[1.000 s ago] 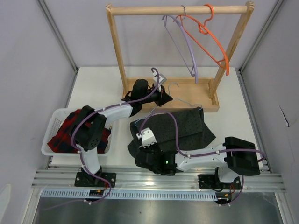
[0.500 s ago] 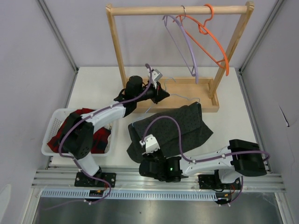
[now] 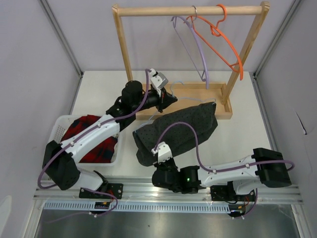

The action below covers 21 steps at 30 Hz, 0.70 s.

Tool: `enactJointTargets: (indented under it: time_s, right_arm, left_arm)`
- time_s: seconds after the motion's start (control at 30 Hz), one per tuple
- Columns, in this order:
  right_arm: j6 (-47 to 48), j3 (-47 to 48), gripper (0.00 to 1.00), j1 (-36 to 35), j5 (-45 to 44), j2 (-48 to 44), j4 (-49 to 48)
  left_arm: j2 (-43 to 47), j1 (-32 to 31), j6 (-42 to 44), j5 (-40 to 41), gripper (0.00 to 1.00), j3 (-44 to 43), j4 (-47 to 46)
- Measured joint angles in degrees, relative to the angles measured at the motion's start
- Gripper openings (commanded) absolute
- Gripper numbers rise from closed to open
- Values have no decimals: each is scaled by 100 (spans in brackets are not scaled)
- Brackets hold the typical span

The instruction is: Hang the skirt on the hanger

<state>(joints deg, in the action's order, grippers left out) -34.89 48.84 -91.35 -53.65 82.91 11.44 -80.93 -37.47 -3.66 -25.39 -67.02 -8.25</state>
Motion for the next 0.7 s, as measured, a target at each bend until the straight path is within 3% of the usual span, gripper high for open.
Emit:
enactJointTargets:
  time_s: [0.3,0.7]
  right_arm:
    - [243,-26,0,-39,122,-739,-74]
    - [654,-26,0,-68,468,-1058,-422]
  left_arm:
    - [798,-68,284,439,0,-251,1252]
    - [1270,-155,365,1106,0,-1353,2428]
